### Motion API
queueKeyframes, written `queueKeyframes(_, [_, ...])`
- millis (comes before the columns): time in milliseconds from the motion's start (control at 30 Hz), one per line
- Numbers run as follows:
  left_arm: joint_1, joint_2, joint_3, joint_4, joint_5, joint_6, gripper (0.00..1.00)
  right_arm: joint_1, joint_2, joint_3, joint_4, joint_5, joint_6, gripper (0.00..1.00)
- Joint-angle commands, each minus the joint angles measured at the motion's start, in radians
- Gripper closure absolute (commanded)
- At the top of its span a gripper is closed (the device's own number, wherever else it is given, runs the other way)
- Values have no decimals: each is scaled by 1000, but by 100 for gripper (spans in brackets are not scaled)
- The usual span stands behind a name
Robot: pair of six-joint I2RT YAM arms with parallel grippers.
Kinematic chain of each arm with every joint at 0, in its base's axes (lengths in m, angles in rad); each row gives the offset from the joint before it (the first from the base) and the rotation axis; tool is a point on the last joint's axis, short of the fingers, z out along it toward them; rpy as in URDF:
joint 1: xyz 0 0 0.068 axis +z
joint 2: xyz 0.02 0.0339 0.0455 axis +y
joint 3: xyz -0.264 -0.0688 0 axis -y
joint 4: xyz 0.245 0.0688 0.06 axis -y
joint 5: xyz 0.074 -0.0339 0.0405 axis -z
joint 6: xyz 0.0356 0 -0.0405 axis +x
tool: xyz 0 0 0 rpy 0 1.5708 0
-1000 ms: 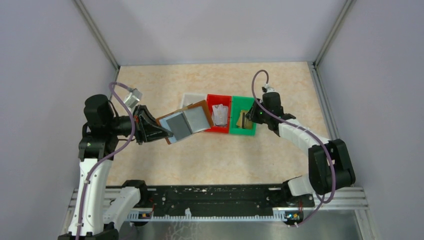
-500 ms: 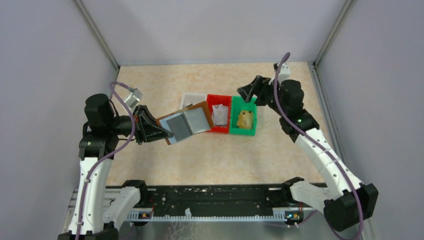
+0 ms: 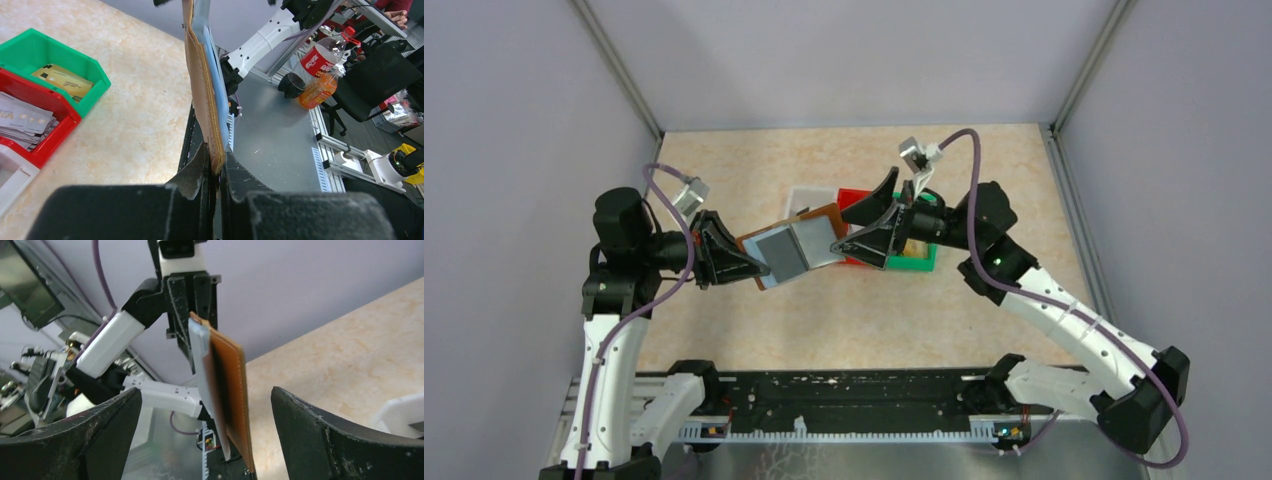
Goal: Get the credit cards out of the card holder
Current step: Place the credit card in the storage box.
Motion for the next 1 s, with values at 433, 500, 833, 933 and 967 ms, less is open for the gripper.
queueKeyframes(433, [2, 2, 30, 4, -44, 42, 100, 222, 138, 104, -100, 170, -205, 76])
queueKeyframes(500, [2, 6, 33, -16, -64, 66, 100, 229, 135, 93, -81, 212, -198, 86])
queueKeyframes(833, [2, 21, 27, -60, -104, 114, 75, 232, 68, -17, 17, 336, -158, 100])
queueKeyframes(933, [2, 19, 27, -62, -73, 117, 75, 231, 69, -39, 50, 329, -135, 100])
queueKeyframes(967, [2, 16, 27, -63, -58, 119, 76, 230, 70, -47, 60, 327, -128, 100])
